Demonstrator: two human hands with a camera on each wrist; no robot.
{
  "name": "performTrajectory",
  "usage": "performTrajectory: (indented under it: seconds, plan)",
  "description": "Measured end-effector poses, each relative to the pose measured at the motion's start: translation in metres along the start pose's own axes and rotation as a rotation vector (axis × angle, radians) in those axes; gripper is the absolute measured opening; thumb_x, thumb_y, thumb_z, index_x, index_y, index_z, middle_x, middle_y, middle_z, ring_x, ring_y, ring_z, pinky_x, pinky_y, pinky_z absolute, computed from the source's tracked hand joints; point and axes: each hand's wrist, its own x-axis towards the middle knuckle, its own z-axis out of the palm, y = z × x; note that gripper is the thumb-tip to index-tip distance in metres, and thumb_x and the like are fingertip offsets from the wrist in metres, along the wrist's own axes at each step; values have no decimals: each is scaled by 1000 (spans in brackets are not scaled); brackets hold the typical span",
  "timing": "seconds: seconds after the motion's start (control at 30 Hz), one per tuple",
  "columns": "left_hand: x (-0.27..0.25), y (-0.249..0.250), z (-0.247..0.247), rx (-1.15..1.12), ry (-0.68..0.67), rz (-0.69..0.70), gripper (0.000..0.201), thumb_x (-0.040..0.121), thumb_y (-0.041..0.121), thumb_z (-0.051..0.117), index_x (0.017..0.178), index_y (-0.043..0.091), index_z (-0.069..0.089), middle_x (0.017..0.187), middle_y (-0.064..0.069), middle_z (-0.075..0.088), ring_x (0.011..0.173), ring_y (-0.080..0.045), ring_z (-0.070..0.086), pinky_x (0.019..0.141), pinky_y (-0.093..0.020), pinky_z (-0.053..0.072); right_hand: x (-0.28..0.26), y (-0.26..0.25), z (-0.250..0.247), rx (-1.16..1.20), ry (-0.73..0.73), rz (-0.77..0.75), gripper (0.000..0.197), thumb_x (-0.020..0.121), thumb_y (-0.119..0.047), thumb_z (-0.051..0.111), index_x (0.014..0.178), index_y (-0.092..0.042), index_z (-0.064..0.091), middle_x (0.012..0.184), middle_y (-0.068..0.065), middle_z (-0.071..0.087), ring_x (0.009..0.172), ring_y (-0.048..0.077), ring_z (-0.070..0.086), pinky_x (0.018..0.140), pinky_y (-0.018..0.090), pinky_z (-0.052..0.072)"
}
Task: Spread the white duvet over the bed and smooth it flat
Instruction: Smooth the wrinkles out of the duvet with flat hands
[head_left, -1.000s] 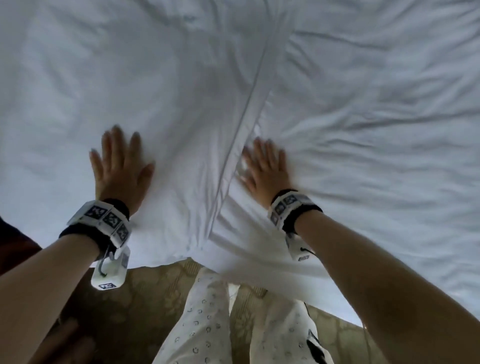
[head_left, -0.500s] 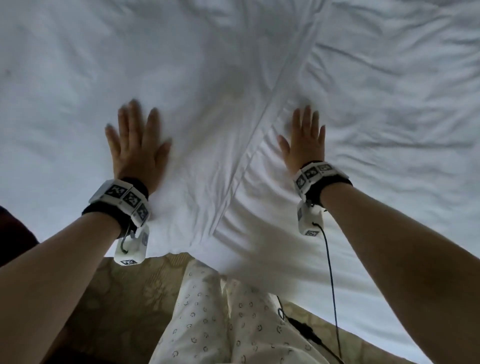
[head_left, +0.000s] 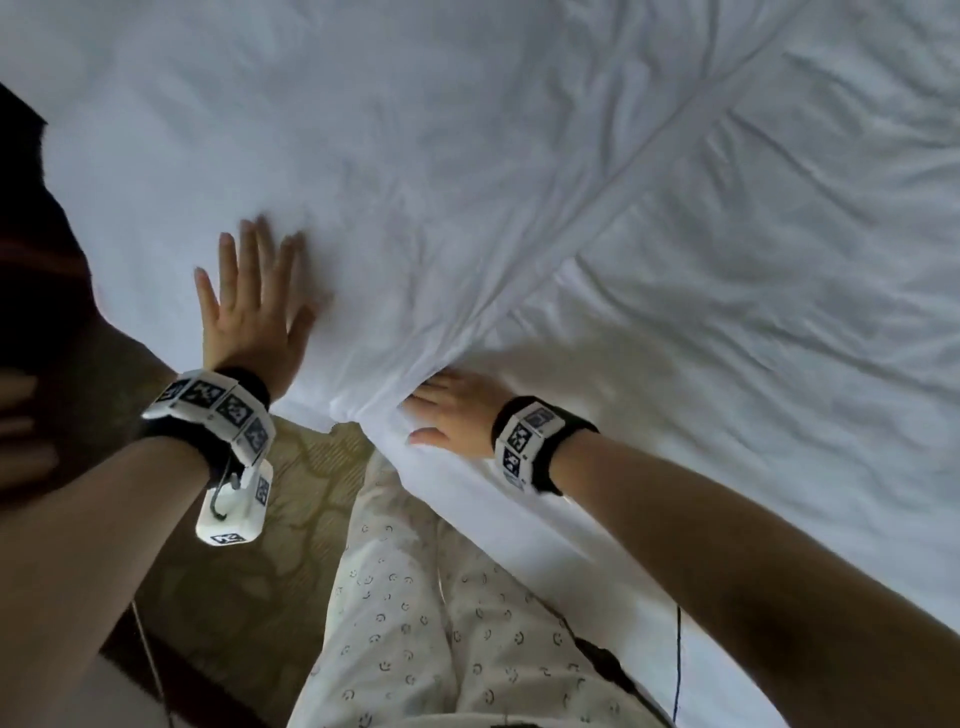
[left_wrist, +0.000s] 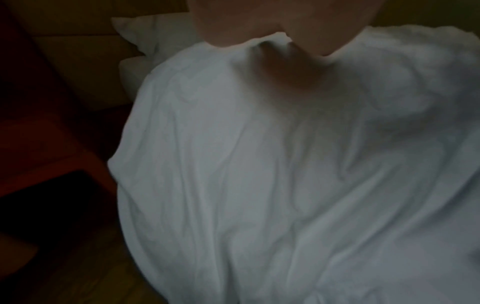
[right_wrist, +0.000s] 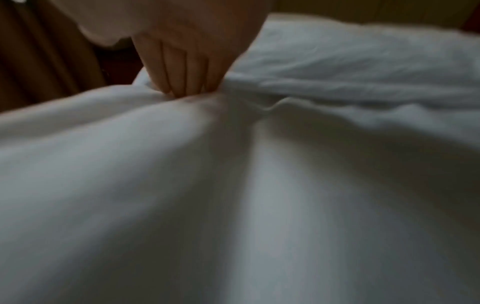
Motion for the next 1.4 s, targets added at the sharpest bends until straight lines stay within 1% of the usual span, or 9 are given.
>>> performTrajectory:
  seconds: [0.07,0.13,0.27,0.47,0.6,0.67,0.77,0.97,1.4]
  plan:
    - [-8,2,2,-24,-11,-47,67,97,28,39,151,18,1,159,-13,-7,147,-31,-7,117,-49,-4,-13,34,-6,-38,272,37,55,98,-40,32,80,-8,74,81,6,73,78,24,70,74,34,57]
    - [-16,2,7,-55,-23,-79,66,98,30,37,151,20,0,159,-11,-9,147,-29,-8,117,-48,-4,-21,60,-16,-110,400,312,47,95,-38,35,100,-8,71,104,11,70,99,28,67,89,44,53]
    - [-29,1,25,-159,-79,-107,64,99,36,33,151,23,-1,159,-7,-12,148,-25,-11,118,-45,-4,-24,58,-6,63,83,924,76,94,-54,30,150,-7,11,158,17,2,146,37,1,115,58,3]
    - [-44,-1,30,-182,-118,-129,65,99,38,33,151,25,-3,159,-6,-13,147,-24,-11,118,-43,-4,-16,-63,61,-15,-140,144,83,91,-63,30,151,-14,0,154,9,-20,143,31,-20,113,56,-15]
    - [-37,-7,13,-157,-99,-134,64,98,38,32,151,24,-2,159,-7,-12,147,-24,-11,119,-42,-3,-18,-52,55,-51,-112,-252,64,93,-48,45,141,-7,40,152,13,32,139,28,35,115,46,23]
    - [-29,-6,1,-166,-75,-140,63,99,39,31,151,22,0,159,-7,-12,148,-23,-10,119,-42,-3,-15,-23,29,17,179,-205,49,88,-39,48,117,-3,64,123,16,63,107,30,64,91,41,53]
    - [-11,0,-19,-173,-47,-130,63,99,41,29,151,21,1,159,-6,-13,148,-22,-11,119,-41,-4,-12,28,-28,-30,414,26,48,85,-36,41,105,-3,70,104,14,70,87,29,70,74,35,57]
    - [36,12,-50,-191,-38,-86,62,99,39,29,151,20,2,159,-5,-13,148,-22,-11,119,-43,-4,-7,104,-123,77,440,501,68,90,-48,21,137,-5,46,142,17,45,128,34,45,104,41,37]
    - [270,5,-121,-133,-65,91,59,99,34,34,151,25,8,160,-6,-9,148,-26,-8,118,-44,-4,121,224,-252,69,400,614,61,99,-39,33,151,-20,9,160,8,1,148,25,1,120,38,2]
